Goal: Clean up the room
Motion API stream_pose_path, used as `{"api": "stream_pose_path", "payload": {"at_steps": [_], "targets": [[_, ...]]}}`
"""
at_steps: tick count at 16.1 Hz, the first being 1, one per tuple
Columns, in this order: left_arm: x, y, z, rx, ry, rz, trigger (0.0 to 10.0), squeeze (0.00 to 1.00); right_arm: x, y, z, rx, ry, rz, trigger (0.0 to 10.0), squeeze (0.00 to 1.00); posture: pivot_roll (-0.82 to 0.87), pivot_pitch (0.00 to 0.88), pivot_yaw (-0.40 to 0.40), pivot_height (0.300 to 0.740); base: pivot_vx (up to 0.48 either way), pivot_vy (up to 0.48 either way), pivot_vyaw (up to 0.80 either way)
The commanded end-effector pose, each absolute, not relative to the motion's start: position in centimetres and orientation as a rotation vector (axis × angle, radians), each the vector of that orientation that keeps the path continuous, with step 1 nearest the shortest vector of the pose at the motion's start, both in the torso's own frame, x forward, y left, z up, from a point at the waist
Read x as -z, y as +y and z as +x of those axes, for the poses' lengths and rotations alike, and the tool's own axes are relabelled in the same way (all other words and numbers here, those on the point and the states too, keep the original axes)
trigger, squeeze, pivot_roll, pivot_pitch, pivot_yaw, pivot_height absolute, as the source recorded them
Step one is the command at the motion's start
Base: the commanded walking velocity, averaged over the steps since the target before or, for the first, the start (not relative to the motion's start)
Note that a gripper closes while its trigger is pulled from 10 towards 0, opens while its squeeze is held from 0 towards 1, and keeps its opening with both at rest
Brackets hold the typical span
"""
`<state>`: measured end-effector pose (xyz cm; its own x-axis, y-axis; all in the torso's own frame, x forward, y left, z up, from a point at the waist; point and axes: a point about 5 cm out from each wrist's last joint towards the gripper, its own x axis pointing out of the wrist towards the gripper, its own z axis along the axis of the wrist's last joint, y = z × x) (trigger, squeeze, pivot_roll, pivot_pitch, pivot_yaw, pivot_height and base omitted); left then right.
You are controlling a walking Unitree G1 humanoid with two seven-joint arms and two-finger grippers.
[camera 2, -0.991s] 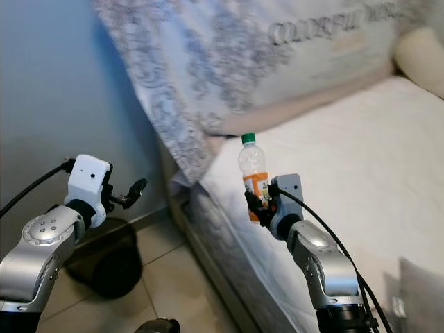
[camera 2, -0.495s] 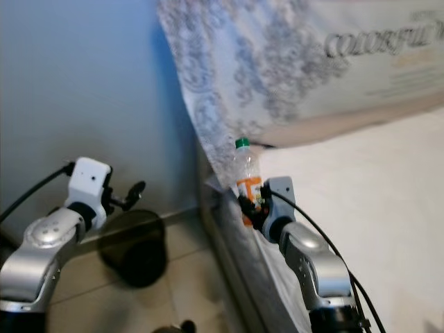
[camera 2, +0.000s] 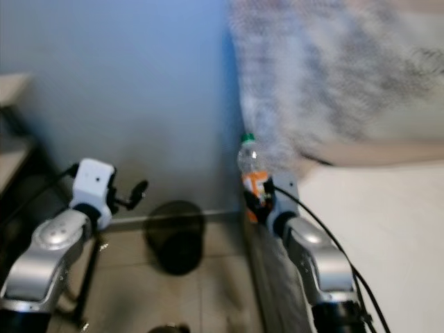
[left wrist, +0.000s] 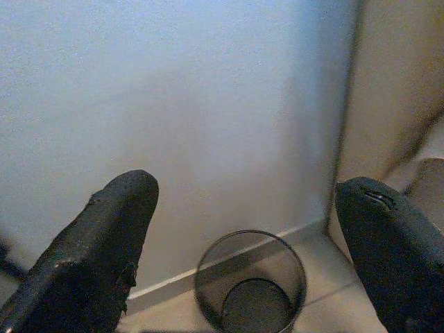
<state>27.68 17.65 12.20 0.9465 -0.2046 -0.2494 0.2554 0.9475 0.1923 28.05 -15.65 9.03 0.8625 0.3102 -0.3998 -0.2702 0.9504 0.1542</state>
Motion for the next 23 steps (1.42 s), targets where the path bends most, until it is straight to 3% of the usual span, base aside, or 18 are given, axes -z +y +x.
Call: {"api": "stream_pose_path", "payload": {"at_steps": [1,6,9,23], "targets": [[-12.4,18.0,27.8,0.229,0.221,0.236,10.0,0.0,-9.8,-15.3,28.5,-0.312,0.418,0.113,10.0,0.0,0.04,0.0,0.011,0.74,0.0,0.0,0.8],[-12.6,18.1,27.9,0.228,0.198,0.206,10.0,0.0,-9.9,-16.0,28.7,-0.307,0.436,0.06,10.0,0.0,0.02,0.0,0.018,0.74,0.0,0.0,0.8],[-12.6,17.7,27.8,0.279,0.194,0.236,10.0,0.0,-9.8,-16.3,29.2,-0.203,0.421,0.053,10.0,0.0,0.03,0.0,0.013,0.74,0.312,0.0,0.0],[-12.8,17.7,27.7,0.321,0.189,0.232,10.0,0.0,-9.7,-16.0,29.2,-0.212,0.41,0.014,10.0,0.0,0.04,0.0,0.006,0.74,0.355,0.0,0.0]]}}
